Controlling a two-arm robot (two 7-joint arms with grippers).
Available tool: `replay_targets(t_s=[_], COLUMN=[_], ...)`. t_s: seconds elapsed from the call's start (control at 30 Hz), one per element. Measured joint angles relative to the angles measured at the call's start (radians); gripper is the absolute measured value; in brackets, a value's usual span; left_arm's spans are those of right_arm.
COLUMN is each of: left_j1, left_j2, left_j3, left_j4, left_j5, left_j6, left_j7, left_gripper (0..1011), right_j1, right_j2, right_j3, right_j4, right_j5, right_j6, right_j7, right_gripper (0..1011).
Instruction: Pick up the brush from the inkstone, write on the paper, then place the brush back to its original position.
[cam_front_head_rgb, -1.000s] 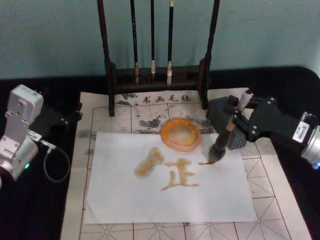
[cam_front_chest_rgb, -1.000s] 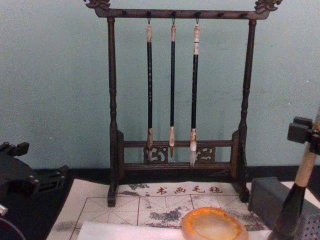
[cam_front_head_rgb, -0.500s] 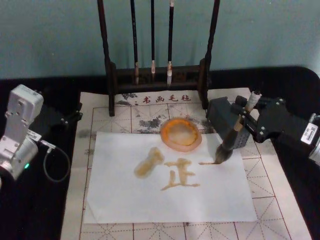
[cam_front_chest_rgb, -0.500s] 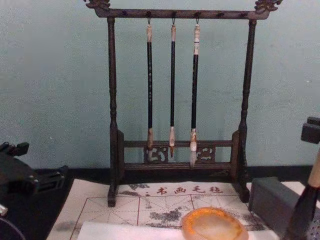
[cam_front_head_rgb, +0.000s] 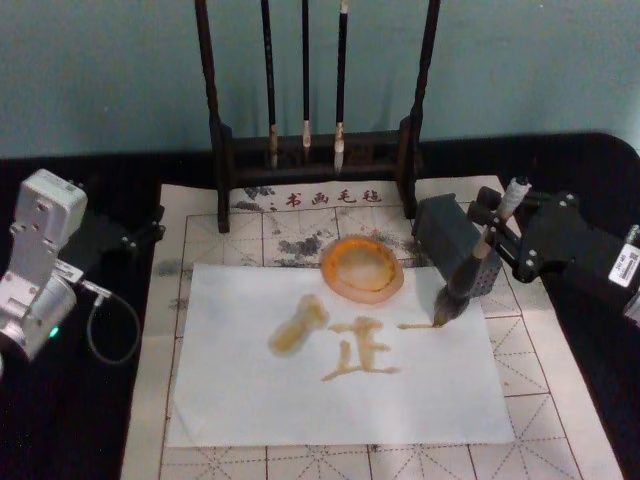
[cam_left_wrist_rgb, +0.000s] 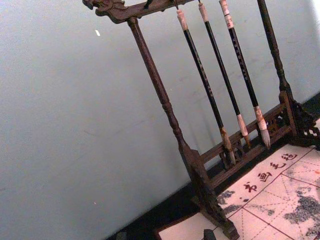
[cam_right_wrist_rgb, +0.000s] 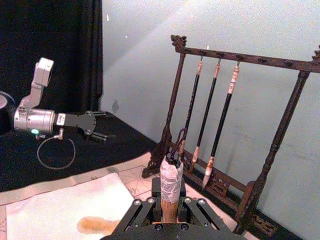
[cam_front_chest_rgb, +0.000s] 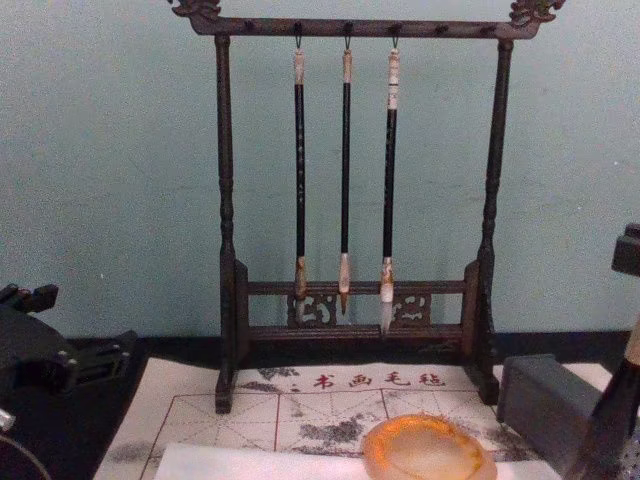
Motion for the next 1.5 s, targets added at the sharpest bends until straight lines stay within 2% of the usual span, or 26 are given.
replay_targets(t_s=[0.37,0.57,0.9,1.1,1.27,1.5], left_j1=[0.0,0.0,0.0,0.0,0.0,0.0], left_j2=[0.0,0.0,0.0,0.0,0.0,0.0], left_j3=[0.0,0.0,0.0,0.0,0.0,0.0], left_j4=[0.0,0.0,0.0,0.0,0.0,0.0], left_j5=[0.0,0.0,0.0,0.0,0.0,0.0], left_j6=[0.0,0.0,0.0,0.0,0.0,0.0], left_j7=[0.0,0.0,0.0,0.0,0.0,0.0], left_gripper=[1001,1001,1001,1001,1001,1001], right_j1=[0.007,0.031,0.098,0.166,0.204,0.271], right_j2=[-0.014,-0.037,-0.101,-0.154,-0.18,-0.236], right_j3=[0.007,0.002,-0.013,-0.024,-0.031,-0.028], right_j4=[-0.016,-0.012,0.031,0.095,0.139,0.236], right_j5=[0.024,0.037,0.097,0.178,0.228,0.344], right_j6=[0.001,0.008,0.098,0.203,0.255,0.368], right_j7=[0.004,-0.002,-0.061,-0.116,-0.14,-0.197], right_gripper=[179,179,179,179,179,179])
